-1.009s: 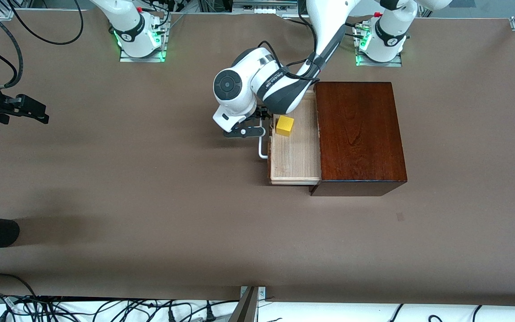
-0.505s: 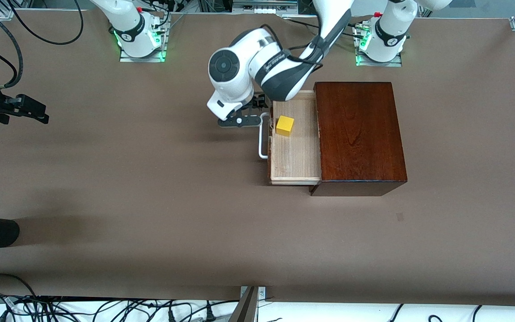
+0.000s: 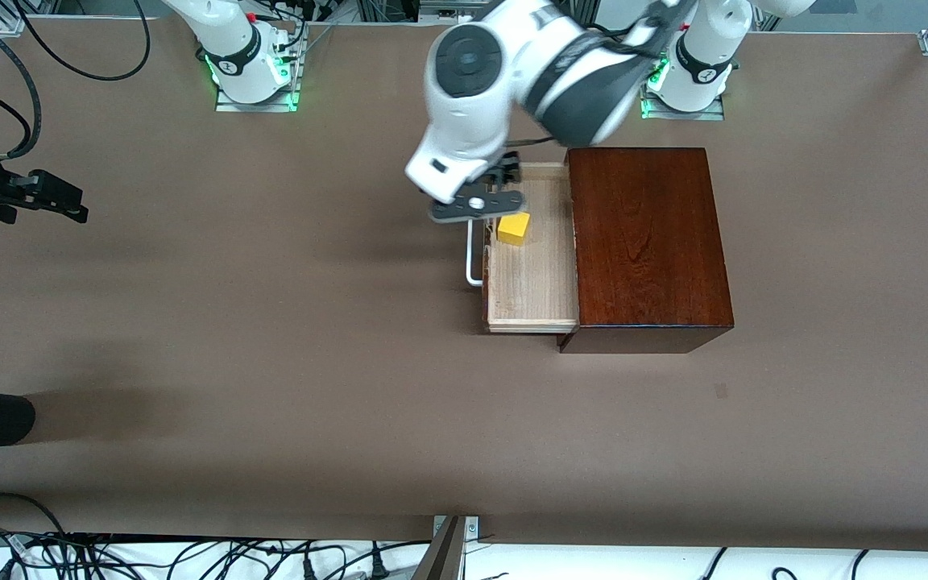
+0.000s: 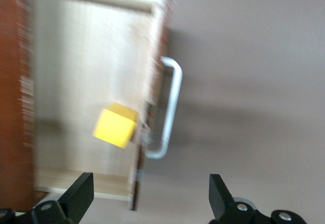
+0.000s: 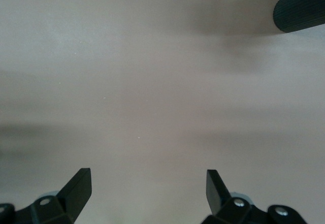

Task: Open drawer, take yellow block, close drawer
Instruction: 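Release the handle and raise the left gripper away from the drawer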

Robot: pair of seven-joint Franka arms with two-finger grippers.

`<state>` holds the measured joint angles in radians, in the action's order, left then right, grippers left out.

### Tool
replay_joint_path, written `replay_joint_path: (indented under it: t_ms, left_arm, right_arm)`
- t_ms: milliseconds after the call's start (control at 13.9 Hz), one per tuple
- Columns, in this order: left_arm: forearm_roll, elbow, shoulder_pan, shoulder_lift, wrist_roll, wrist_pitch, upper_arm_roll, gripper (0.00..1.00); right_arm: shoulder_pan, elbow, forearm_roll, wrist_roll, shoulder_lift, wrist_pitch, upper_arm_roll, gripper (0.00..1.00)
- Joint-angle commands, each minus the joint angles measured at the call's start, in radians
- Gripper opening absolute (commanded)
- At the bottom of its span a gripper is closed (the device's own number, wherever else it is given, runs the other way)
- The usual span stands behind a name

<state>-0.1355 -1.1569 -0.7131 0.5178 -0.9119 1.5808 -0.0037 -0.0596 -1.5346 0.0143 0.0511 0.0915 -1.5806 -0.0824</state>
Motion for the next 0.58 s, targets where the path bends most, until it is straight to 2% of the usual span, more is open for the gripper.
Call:
replay_joint_path:
  t_ms: [0,144,360,505]
  left_arm:
    - [0.013,-0.018,0.108,-0.071,0.049,-0.077,-0.019,1.00]
    - [0.013,-0.030,0.159,-0.128,0.176,-0.123,-0.012,1.00]
    - [0.013,-0.036,0.285,-0.186,0.266,-0.191,-0.018,1.00]
    - [0.011,-0.068,0.375,-0.249,0.393,-0.217,-0.018,1.00]
  right_arm:
    - [0.009,0.005,-0.014,-0.043,-0.012,0.008,0.013,1.00]
    - [0.000,0.005,-0.019,-0.175,-0.012,0.008,0.023,1.00]
    - [-0.019,0.005,-0.017,-0.383,-0.012,0.008,0.081,1.00]
    - [-0.035,0.005,-0.017,-0.558,-0.010,0.004,0.130,1.00]
